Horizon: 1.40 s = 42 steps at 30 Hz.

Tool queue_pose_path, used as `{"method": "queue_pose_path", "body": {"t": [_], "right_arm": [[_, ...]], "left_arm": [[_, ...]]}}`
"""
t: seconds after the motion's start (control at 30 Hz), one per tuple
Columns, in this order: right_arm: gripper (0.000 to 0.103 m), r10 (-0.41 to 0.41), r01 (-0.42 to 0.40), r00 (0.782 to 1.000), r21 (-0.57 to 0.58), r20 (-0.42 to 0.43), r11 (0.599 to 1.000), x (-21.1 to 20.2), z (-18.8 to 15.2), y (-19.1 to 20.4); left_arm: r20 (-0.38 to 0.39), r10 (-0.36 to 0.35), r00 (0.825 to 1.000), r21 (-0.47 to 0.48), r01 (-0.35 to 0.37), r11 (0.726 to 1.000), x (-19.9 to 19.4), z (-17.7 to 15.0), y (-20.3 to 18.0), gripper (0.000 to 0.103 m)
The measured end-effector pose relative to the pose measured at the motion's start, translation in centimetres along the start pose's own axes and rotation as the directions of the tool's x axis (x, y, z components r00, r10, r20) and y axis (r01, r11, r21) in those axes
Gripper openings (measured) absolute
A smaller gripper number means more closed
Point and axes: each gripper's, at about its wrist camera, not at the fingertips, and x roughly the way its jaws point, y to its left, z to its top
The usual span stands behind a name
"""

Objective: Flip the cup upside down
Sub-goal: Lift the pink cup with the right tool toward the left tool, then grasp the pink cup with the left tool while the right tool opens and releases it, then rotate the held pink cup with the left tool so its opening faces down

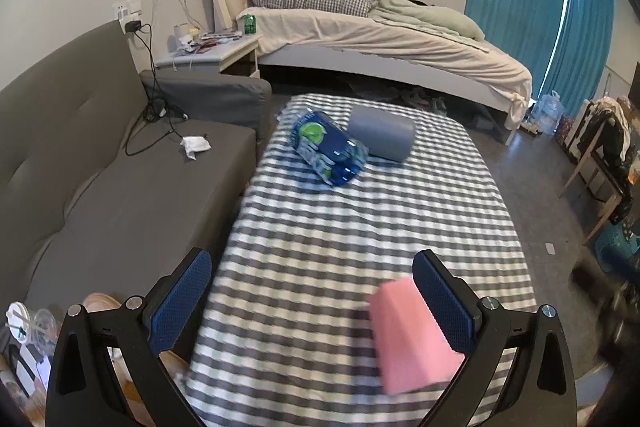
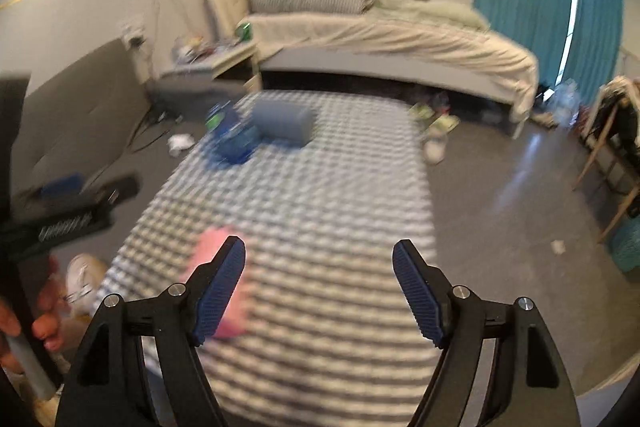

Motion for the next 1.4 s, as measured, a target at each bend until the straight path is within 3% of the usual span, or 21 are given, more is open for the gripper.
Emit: {"method": "queue_pose_path", "body": {"t": [0.2,0.33,0.53,0.67,0.77,0.9,1.03,1.17,1.4], "right_arm": [[0.076,-0.092,0.093,0.994,-0.023,0.053,0.995,1.0,2.9,-4.2],[0.076,-0.066,0.068,0.997,-0.046,0.030,0.997,3.1,3.9,-4.9],[0.076,0.036,-0.037,0.999,-0.044,-0.014,0.998,6.5,2.5,-5.0],[0.076,0.043,-0.045,0.998,-0.034,-0.038,0.998,8.1,2.0,-4.8],[0.076,-0.017,0.015,0.999,-0.053,-0.042,0.998,8.5,1.9,-4.4],[0.076,-0.064,0.062,0.998,-0.088,-0.019,0.994,8.1,1.8,-4.3],[0.076,-0.083,0.082,0.996,-0.105,-0.009,0.991,7.8,1.8,-3.8],[0.076,-0.095,0.095,0.995,-0.124,0.003,0.988,7.5,1.9,-3.5],[0.076,-0.121,0.122,0.992,-0.112,0.019,0.986,7.2,1.9,-3.8]], "left_arm": [[-0.099,0.010,0.995,0.057,-0.005,0.998,2.2,-1.5,-4.3,0.103],[-0.170,0.020,0.985,0.058,-0.011,0.998,4.3,-2.3,-5.8,0.103],[-0.239,0.037,0.970,0.080,-0.018,0.997,7.1,-2.7,-6.4,0.102],[-0.278,0.021,0.960,0.064,-0.003,0.998,8.5,-3.1,-6.1,0.101],[-0.304,0.001,0.953,0.056,0.016,0.998,9.1,-3.1,-6.0,0.100],[-0.353,-0.032,0.935,0.044,0.051,0.998,9.7,-3.4,-6.0,0.072],[-0.397,-0.075,0.915,0.022,0.091,0.996,10.2,-3.8,-6.1,0.062],[-0.395,-0.076,0.916,0.037,0.099,0.994,9.9,-3.6,-6.4,0.061],[-0.315,-0.089,0.945,0.023,0.101,0.995,9.2,-1.0,-6.4,0.058]]}}
